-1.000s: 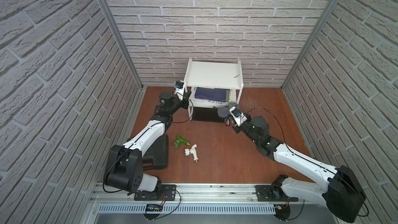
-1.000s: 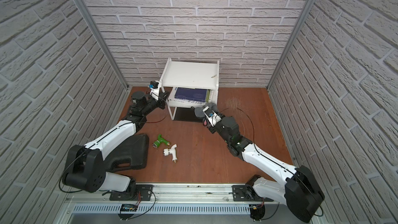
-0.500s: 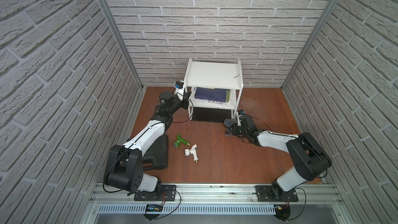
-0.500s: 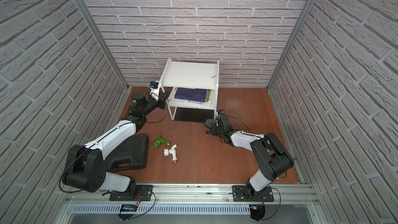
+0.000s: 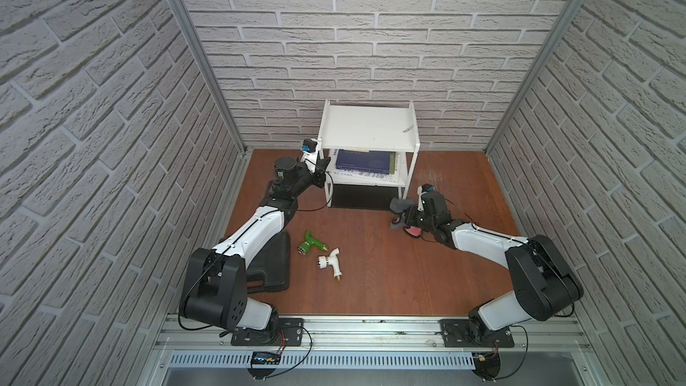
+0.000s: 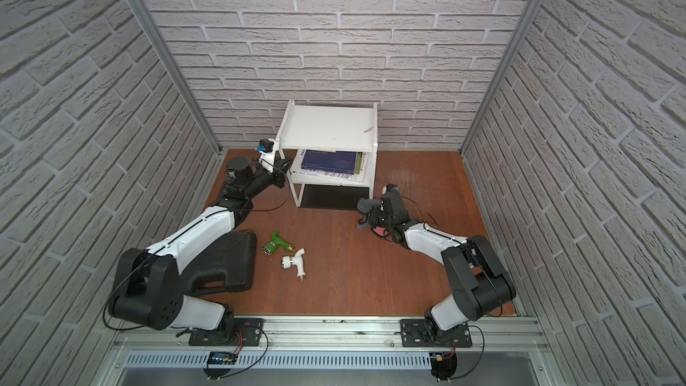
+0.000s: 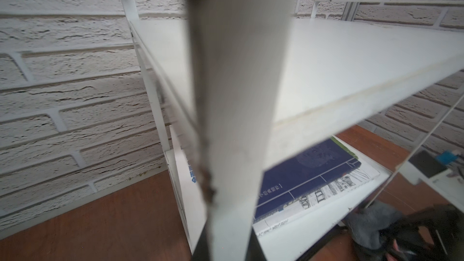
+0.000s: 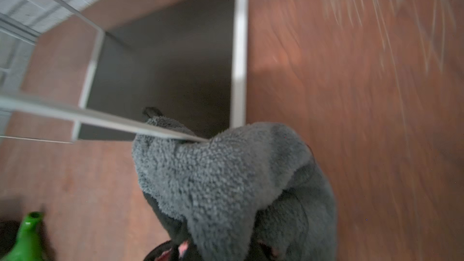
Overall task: Wipe the bookshelf clean with a cloth
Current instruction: Wipe the dust from the shelf.
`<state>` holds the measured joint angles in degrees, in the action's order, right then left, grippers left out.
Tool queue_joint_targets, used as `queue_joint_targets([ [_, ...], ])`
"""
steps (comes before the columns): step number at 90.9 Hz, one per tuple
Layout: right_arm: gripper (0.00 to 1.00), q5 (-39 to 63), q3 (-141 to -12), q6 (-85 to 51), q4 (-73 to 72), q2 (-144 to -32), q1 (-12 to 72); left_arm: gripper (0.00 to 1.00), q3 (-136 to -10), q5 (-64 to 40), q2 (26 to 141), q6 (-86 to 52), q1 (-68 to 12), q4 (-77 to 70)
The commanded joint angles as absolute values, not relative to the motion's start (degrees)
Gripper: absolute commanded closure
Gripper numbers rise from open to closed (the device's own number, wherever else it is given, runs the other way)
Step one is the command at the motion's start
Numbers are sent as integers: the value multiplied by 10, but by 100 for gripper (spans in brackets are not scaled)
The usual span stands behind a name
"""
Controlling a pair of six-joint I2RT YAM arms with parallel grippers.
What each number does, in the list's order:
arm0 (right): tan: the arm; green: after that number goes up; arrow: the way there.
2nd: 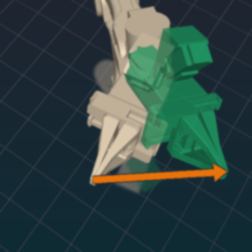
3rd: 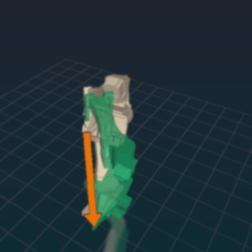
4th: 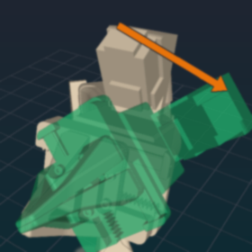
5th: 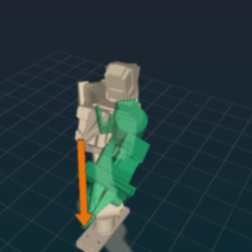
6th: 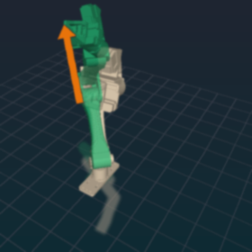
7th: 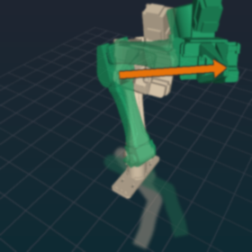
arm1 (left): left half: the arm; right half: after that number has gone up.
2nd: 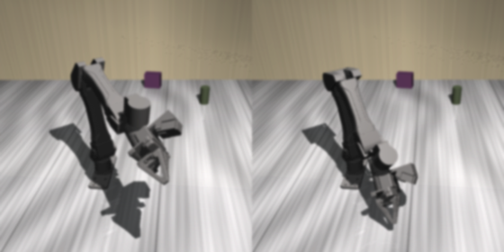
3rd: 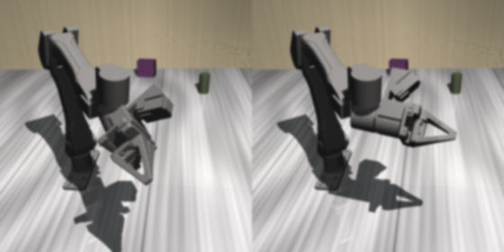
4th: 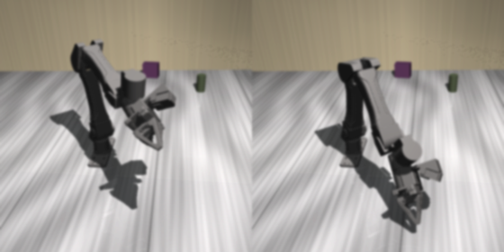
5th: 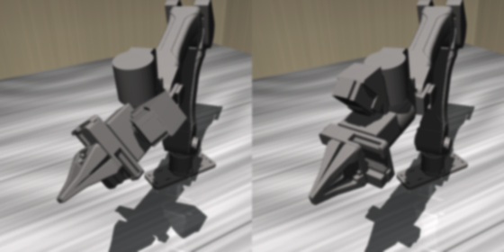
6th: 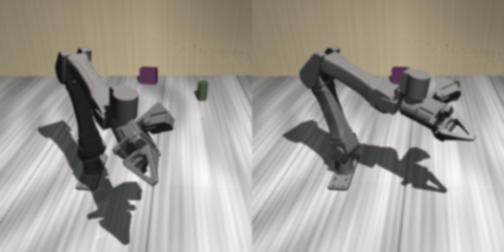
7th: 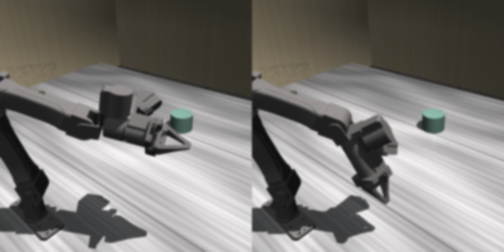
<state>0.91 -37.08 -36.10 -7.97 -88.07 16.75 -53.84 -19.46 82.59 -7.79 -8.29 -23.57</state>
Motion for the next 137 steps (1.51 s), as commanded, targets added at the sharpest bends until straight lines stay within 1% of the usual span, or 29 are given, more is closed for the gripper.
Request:
queue_joint_targets([
  [1, 97, 63, -355, -402, -100, -870, 87, 100, -511, -107, 869, -88, -44, -117],
  [4, 97, 96, -376, -403, -94, -877, 55, 100, -513, -108, 870, -90, -41, -116],
  [9, 98, 181, -421, -403, -84, -905, 11, 100, -514, -110, 869, -92, -33, -115],
  [13, 97, 266, -485, -402, -74, -947, -9, 100, -514, -108, 863, -94, -28, -116],
  [18, 97, 353, -562, -402, -59, -1006, -10, 100, -516, -107, 857, -94, -23, -115],
  [22, 97, 377, -610, -410, -59, -1048, 3, 100, -519, -110, 852, -92, -22, -113],
  [28, 97, 377, -683, -401, -59, -1108, 35, 100, -531, -128, 856, -91, -26, -103],
  [33, 97, 383, -771, -392, -29, -1175, 49, 100, -542, -133, 862, -86, -37, -91],
  [39, 97, 396, -830, -435, -51, -1246, 52, 100, -551, -119, 869, -70, -58, -72],
  [47, 97, 351, -811, -507, -135, -1292, 53, 100, -554, -105, 872, -63, -74, -64],
  [54, 97, 344, -764, -534, -183, -1299, 57, 100, -547, -98, 871, -69, -75, -66],
  [61, 97, 346, -745, -540, -202, -1271, 49, 100, -543, -87, 867, -71, -74, -66],
  [69, 97, 339, -757, -552, -213, -1220, 30, 100, -538, -87, 862, -75, -74, -73],
  [77, 97, 328, -763, -616, -293, -1198, 16, 100, -537, -86, 858, -78, -74, -76],
  [81, 97, 326, -772, -642, -315, -1206, 17, 100, -535, -86, 857, -79, -74, -79],
  [89, 97, 335, -791, -627, -276, -1243, 35, 100, -532, -88, 860, -82, -75, -84],
  [101, 97, 352, -731, -637, -323, -1294, 62, 100, -530, -86, 862, -84, -79, -80],
  [107, 97, 383, -707, -651, -335, -1312, 68, 100, -527, -85, 860, -86, -82, -79],
  [118, 97, 488, -687, -648, -325, -1310, 89, 100, -515, -78, 852, -100, -90, -84],
  [124, 97, 530, -673, -593, -267, -1280, 107, 100, -505, -77, 850, -108, -92, -97],
  [126, 97, 537, -674, -550, -229, -1270, 113, 100, -503, -76, 850, -111, -93, -99],
  [129, 97, 537, -684, -487, -140, -1260, 117, 100, -502, -76, 851, -113, -93, -101],
  [133, 97, 513, -709, -430, -48, -1249, 115, 100, -503, -75, 852, -115, -93, -102],
  [137, 98, 475, -736, -430, -12, -1257, 103, 100, -503, -76, 854, -116, -94, -104],
])
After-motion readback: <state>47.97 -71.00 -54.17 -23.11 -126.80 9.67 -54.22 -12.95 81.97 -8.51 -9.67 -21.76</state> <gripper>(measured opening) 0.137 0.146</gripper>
